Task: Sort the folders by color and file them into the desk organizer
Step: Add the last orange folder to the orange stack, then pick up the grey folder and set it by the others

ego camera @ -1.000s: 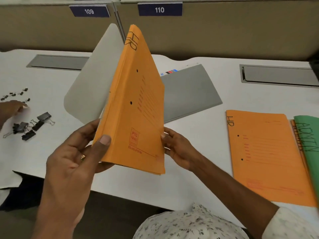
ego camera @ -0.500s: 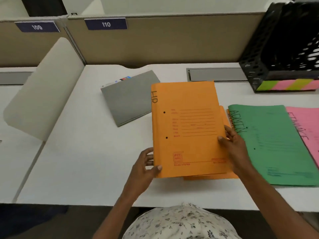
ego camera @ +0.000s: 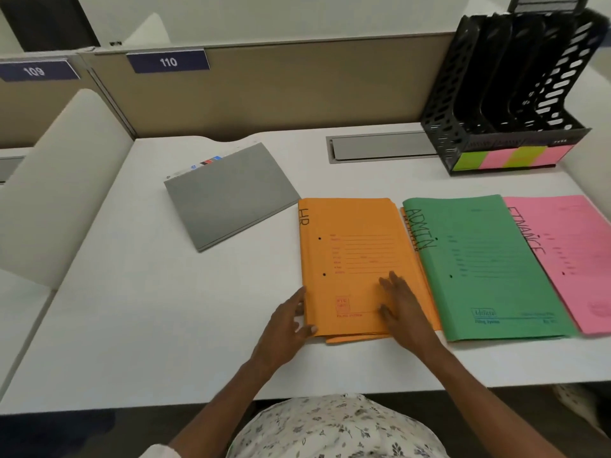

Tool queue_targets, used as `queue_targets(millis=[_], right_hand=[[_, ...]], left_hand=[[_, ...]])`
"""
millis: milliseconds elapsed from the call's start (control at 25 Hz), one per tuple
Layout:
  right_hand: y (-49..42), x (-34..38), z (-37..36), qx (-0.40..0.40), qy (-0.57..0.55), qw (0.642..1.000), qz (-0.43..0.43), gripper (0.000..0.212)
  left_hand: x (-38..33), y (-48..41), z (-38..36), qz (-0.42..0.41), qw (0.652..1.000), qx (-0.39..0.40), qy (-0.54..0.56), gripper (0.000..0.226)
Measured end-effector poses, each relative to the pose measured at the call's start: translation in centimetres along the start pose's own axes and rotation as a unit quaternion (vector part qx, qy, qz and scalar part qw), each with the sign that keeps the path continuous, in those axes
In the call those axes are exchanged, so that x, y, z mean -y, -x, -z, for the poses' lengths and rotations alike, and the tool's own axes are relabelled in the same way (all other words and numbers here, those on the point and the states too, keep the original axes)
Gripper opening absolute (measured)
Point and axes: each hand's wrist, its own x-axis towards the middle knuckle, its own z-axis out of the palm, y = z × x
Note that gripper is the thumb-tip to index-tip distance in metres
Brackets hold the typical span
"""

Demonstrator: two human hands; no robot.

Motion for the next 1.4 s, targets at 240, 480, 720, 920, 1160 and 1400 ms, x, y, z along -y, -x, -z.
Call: queue_targets(millis=[240, 480, 720, 920, 1160, 1400], right_hand=[[1.0, -0.4, -2.6, -0.003, 0.057, 0.998, 0.016, 0.062], [-0.9, 4.0, -3.7, -0.008, 0.040, 0.997, 0.059, 0.062], [-5.8, 13.1, -6.8, -0.017, 0.008, 0.990, 0.142, 0.060], [-10.9, 20.8, -11.4, 0.028, 0.000, 0.986, 0.165, 0.058], [-17.8, 26.0, -16.2, 0.057, 0.075, 0.985, 0.147, 0.059], [-18.8, 26.2, -18.4, 0.008, 0.099, 0.988, 0.123, 0.056]], left_hand=[[-0.4, 0.4, -1.8, -0.042, 0.994, -0.013, -0.102, 0.069], [2.3, -0.9, 2.4, -0.035, 0.977, -0.076, -0.196, 0.067], [4.2, -4.5, 13.4, -0.022, 0.956, -0.138, -0.258, 0.066], [6.9, -8.4, 23.8, 0.024, 0.951, -0.169, -0.257, 0.069], [11.2, -15.9, 34.7, 0.064, 0.955, -0.180, -0.226, 0.072], [13.1, -24.7, 40.5, 0.083, 0.965, -0.163, -0.190, 0.068]])
